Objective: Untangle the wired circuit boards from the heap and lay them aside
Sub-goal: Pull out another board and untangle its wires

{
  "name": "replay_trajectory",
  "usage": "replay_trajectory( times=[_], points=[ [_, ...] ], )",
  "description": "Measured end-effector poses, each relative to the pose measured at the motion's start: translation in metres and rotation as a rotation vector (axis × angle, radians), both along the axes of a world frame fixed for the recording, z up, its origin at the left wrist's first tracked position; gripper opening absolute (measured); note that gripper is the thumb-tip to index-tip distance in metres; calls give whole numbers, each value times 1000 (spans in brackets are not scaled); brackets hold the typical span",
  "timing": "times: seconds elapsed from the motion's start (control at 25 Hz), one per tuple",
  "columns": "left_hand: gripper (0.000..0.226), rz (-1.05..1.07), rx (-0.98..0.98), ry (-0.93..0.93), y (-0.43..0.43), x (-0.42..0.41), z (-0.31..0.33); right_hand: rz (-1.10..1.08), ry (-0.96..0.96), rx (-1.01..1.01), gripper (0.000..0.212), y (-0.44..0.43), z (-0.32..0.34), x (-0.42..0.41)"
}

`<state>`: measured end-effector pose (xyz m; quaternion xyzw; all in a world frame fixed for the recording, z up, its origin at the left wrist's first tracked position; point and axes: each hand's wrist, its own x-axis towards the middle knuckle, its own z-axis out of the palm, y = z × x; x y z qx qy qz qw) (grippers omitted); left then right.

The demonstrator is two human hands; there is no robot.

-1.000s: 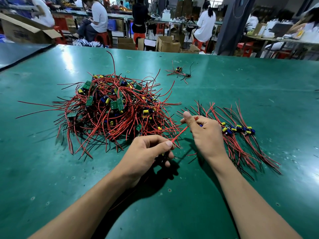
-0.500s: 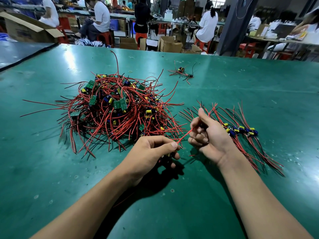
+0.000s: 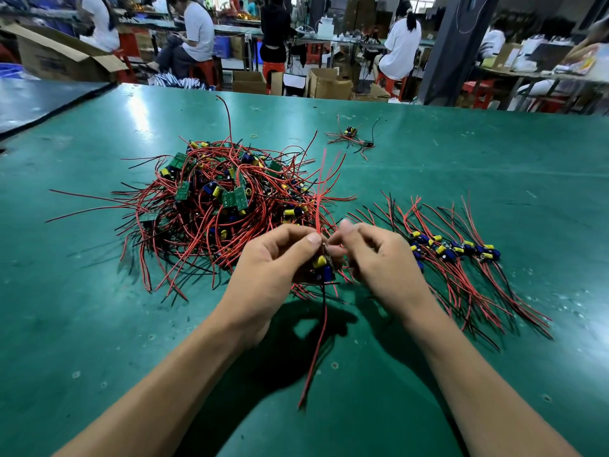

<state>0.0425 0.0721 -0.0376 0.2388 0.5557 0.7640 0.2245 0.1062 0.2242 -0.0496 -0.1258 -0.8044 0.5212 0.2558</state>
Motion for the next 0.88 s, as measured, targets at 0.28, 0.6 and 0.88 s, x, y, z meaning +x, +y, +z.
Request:
replay_trajectory(
  times=[0.28,0.6,0.88],
  points=[
    [9,104,74,54,-4,-7,7,129,19,385,33,-19,-9,2],
    [11,69,153,-61,-8,-11,6,232,132,-317,36,-22,10,4],
    [14,-254,43,-230,-5,-9,0,632,-125,-766,47,-5,21,20]
  ],
)
